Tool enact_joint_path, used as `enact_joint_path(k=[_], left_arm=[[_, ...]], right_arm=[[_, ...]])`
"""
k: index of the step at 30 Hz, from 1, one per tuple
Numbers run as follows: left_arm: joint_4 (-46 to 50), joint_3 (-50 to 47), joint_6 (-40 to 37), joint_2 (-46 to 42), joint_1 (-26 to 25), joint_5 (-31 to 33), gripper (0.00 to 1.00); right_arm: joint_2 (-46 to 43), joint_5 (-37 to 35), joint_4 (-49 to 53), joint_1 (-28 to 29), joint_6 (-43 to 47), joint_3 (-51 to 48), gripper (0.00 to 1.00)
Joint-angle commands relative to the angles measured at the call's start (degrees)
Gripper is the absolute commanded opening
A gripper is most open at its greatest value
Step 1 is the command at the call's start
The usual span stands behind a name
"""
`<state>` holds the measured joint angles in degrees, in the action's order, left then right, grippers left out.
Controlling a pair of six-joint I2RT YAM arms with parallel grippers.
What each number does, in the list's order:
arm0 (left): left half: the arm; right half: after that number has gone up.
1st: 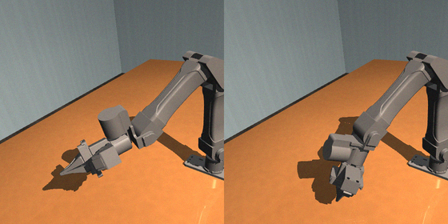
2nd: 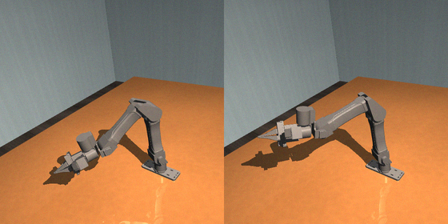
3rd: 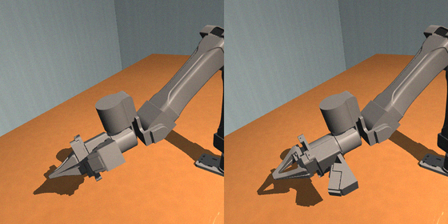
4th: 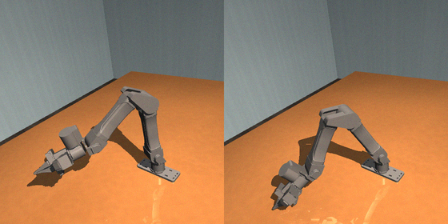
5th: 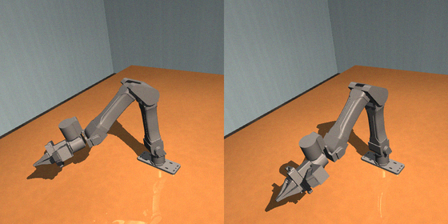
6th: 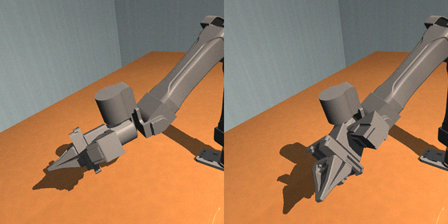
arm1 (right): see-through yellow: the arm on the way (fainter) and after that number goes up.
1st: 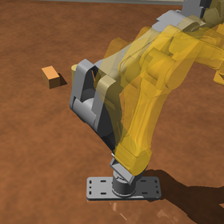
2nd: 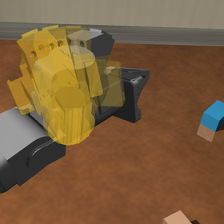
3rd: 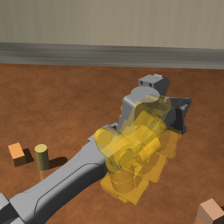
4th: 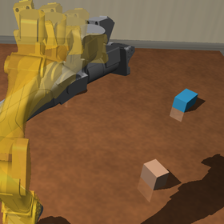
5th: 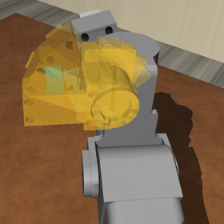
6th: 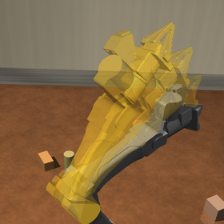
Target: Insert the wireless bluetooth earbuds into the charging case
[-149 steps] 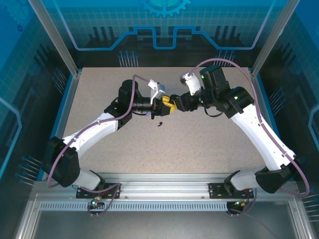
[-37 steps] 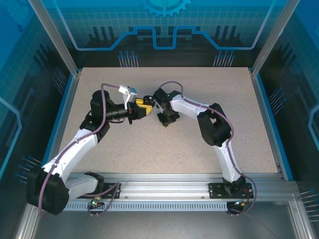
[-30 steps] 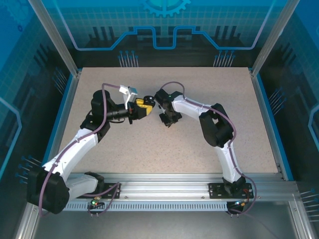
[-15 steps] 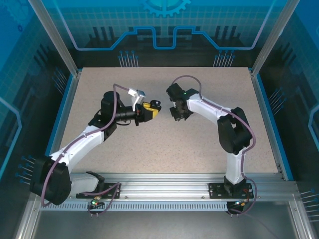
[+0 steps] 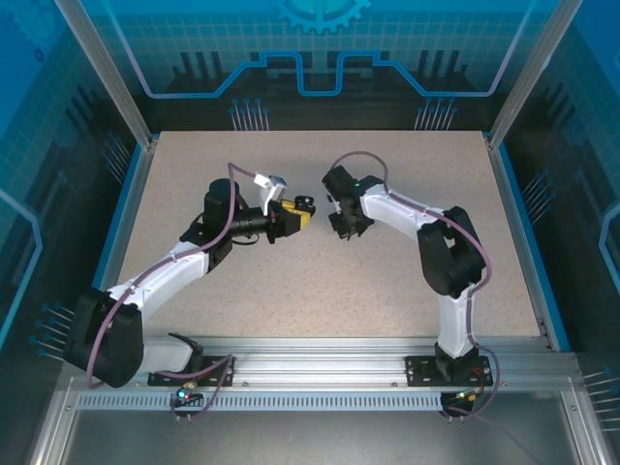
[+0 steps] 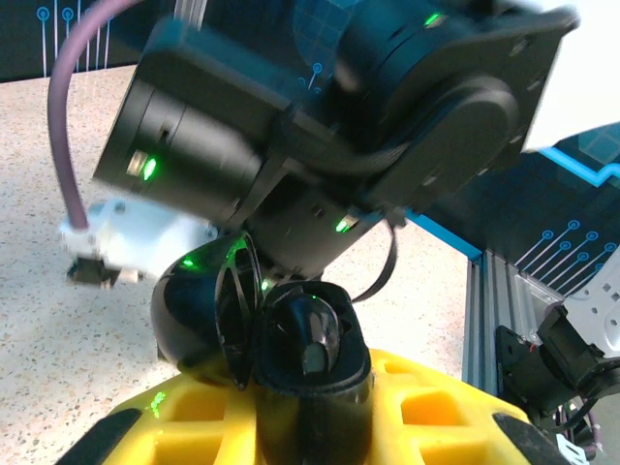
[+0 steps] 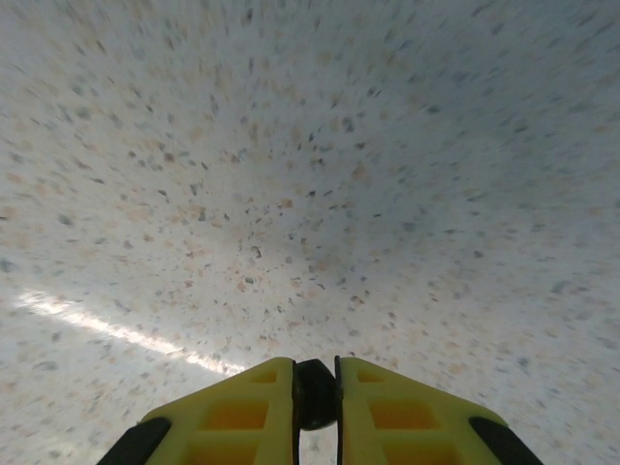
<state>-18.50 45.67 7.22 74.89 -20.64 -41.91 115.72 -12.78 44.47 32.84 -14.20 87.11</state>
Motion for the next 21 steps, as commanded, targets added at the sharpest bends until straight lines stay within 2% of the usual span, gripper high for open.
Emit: enact_joint_path(k=[1,7,14,21], left_arm=[[-0.7,-0.5,-0.3,-0.2,-0.4,0.8,0.00],[0.1,-0.3,-0.7,-0.5,-0.4,0.9,0.00],[0.7,0.4,-0.9,-0.4,-0.4,0.7,0.00],[1.3,0.9,-1.2,-0.3,-0.4,0.6,0.00]], right_arm=[[3.7,2.2,1.4,-0.4,1.5,1.7,0.16],[5.5,3.0,1.8,-0.4,1.5,2.7,0.19],[4.5,4.8,2.1,-0.8,0.2,3.1,0.39],[3.4,5.8,3.5,-1.6,-5.1,2.7,0.41]])
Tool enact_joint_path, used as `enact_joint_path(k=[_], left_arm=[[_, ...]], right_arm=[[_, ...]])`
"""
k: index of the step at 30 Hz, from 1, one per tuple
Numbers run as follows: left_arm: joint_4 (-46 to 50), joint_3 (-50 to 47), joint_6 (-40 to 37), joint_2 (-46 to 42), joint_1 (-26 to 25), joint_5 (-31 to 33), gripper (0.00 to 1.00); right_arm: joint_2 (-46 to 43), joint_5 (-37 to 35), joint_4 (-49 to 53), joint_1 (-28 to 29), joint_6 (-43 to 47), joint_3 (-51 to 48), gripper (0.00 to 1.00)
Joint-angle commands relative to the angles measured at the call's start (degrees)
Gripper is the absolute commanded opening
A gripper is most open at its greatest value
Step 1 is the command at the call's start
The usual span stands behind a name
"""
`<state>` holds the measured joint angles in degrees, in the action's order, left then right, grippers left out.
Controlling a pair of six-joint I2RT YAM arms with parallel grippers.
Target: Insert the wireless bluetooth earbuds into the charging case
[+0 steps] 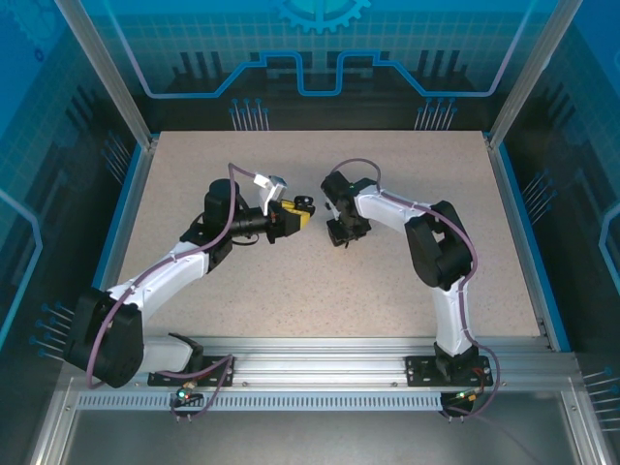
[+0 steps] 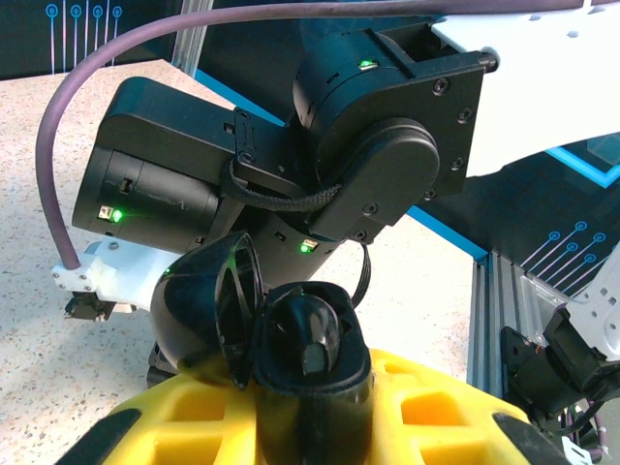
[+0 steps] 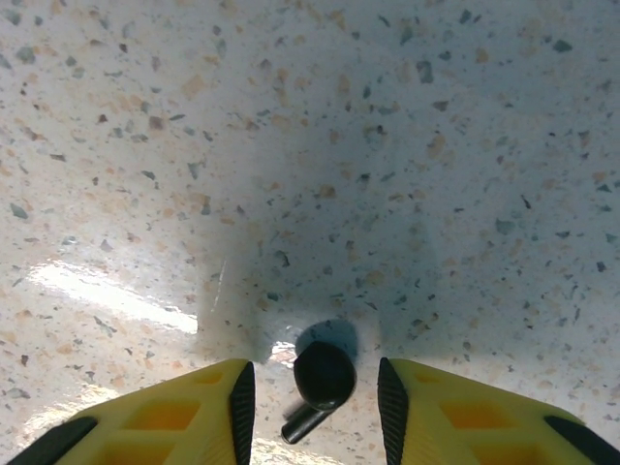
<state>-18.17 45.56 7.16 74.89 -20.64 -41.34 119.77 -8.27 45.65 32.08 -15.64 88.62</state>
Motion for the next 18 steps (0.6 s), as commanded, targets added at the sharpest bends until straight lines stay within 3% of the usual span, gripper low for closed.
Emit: enact_joint_path(k=[1,11,18], left_arm=[[1.1,0.9,-1.2,-0.4,-0.4,0.0,0.00],[1.4,1.4,-1.6,-0.2,-0.4,-0.1,0.00],[1.3,1.3,-1.7,-0.3,-0.4,-0.1,0.00]], right_arm=[[-0.7,1.2,2.7,-0.9,-4.9,1.0,0.41],[-0.4,5.5,-0.1,-1.4,-15.1,-1.2,0.36],[1.8,4.3,0.9,-1.1,-18.1,0.0,0.32]])
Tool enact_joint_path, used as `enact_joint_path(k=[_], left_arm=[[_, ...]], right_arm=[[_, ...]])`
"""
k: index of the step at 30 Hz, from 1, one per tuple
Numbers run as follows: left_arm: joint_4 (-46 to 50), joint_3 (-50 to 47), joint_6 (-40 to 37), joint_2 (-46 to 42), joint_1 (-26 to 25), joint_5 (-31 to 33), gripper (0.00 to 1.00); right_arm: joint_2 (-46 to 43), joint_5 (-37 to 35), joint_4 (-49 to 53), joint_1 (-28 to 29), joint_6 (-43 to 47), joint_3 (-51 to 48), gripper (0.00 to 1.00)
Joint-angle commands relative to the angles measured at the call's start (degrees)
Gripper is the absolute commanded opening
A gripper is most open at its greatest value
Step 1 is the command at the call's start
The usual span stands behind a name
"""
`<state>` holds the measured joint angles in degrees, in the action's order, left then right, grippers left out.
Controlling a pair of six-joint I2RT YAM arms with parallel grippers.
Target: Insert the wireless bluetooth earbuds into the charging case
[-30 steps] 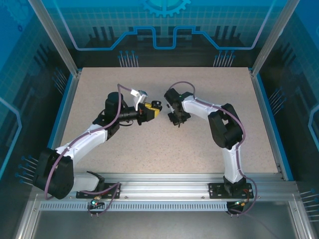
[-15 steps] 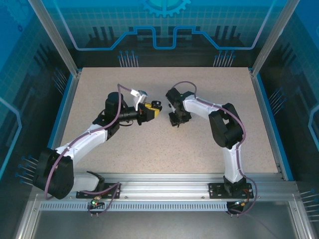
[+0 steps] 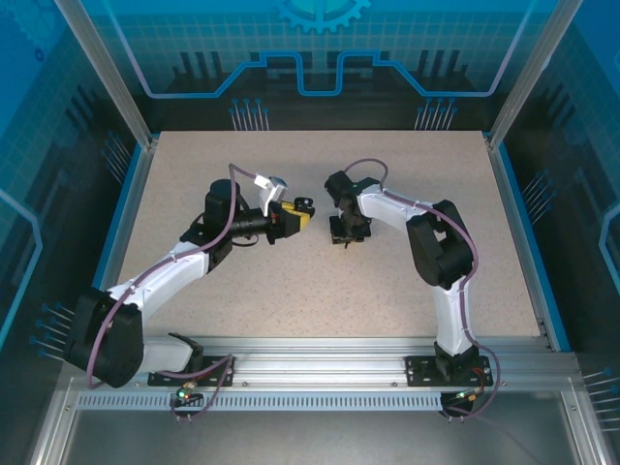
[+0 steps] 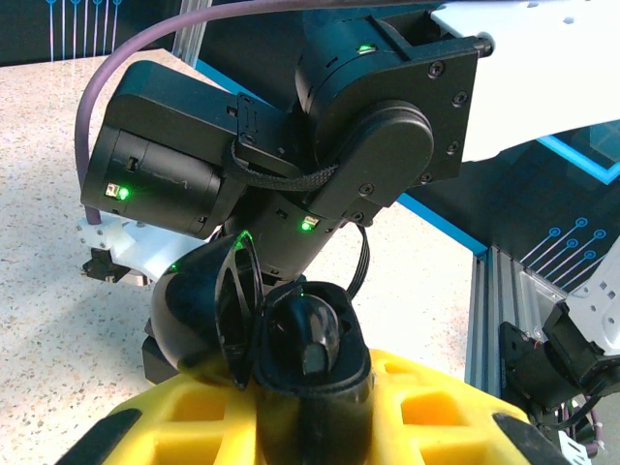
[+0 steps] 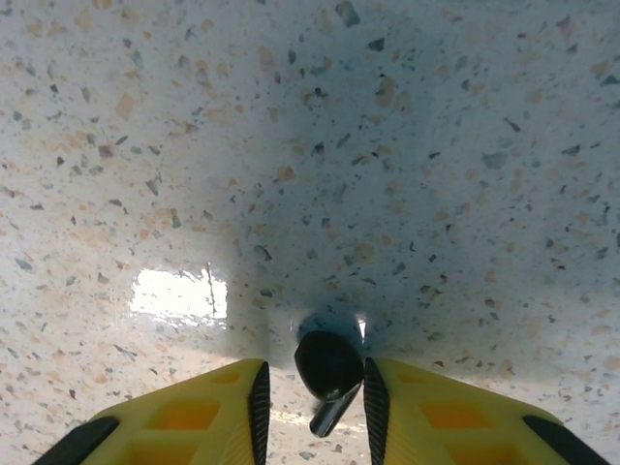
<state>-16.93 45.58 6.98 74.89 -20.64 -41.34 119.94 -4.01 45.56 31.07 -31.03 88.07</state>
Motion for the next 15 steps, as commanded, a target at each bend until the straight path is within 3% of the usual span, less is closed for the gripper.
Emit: enact_joint_path(k=[1,8,15], left_arm=[[0.0,1.2,-1.5,-0.3,-0.4,-0.1,0.00],[0.0,1.1,-1.6,-0.4,-0.4,-0.2,0.00],[0.1,1.1,-1.7,-0.6,-0.4,-0.1,0.00]], right_arm=[[1.8,-0.7,1.2,-0.1,-2.9,0.6,0.31],[3.6,-5.7,4.0,1.4,-2.2,2.1,0.30],[5.3,-5.4,3.1,1.4,-3.0,3.0,0.30]])
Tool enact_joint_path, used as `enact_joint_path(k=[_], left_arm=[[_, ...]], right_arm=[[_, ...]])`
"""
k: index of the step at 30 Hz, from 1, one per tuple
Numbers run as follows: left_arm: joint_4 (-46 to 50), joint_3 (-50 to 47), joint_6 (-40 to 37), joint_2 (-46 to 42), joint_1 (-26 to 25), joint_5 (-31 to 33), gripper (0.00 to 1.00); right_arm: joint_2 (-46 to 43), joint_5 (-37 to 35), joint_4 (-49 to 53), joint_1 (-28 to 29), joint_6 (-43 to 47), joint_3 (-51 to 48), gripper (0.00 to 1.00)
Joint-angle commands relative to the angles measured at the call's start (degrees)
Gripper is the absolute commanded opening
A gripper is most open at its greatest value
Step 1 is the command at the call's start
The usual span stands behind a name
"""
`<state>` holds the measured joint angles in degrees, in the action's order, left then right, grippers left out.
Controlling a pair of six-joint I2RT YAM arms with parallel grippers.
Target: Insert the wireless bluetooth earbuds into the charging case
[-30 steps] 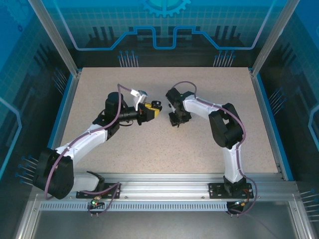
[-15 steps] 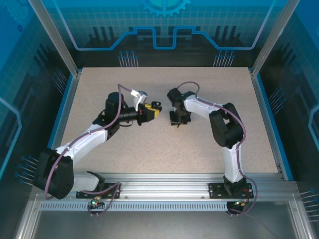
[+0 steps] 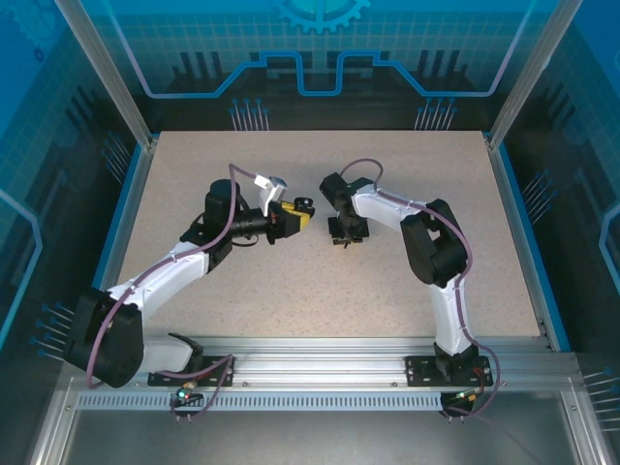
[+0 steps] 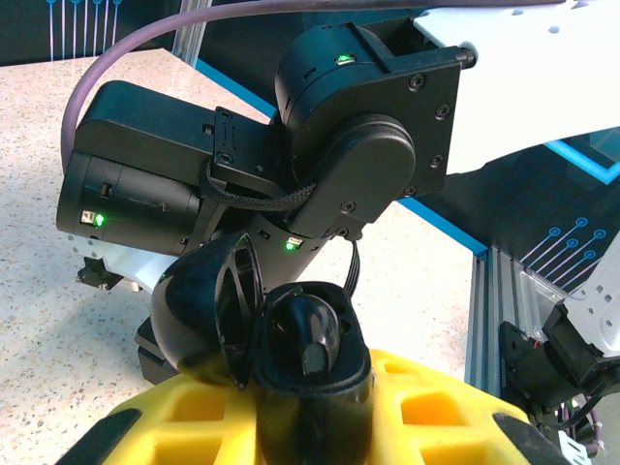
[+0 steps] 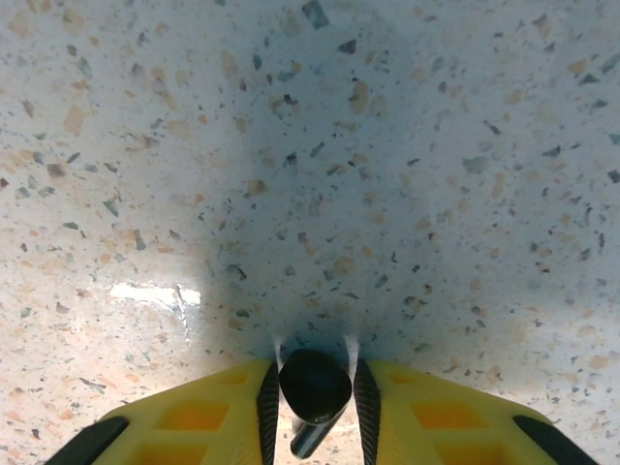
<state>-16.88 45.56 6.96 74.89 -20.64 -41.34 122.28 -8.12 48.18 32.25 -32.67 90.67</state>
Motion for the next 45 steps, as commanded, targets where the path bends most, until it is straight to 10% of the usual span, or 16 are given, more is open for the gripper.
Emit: enact_joint_path(k=[1,45], left_arm=[[0.2,1.2,-1.7,-0.7,-0.4,-0.1,0.00],[-2.5,-0.5,2.6,2.8,-1.7,3.3,0.00]], right_arm=[[3.1,-1.3,0.2,0.3,-1.6,0.5,0.30],[-17.0,0.5,-17.9,-4.0,10.9,-18.7,0.15]])
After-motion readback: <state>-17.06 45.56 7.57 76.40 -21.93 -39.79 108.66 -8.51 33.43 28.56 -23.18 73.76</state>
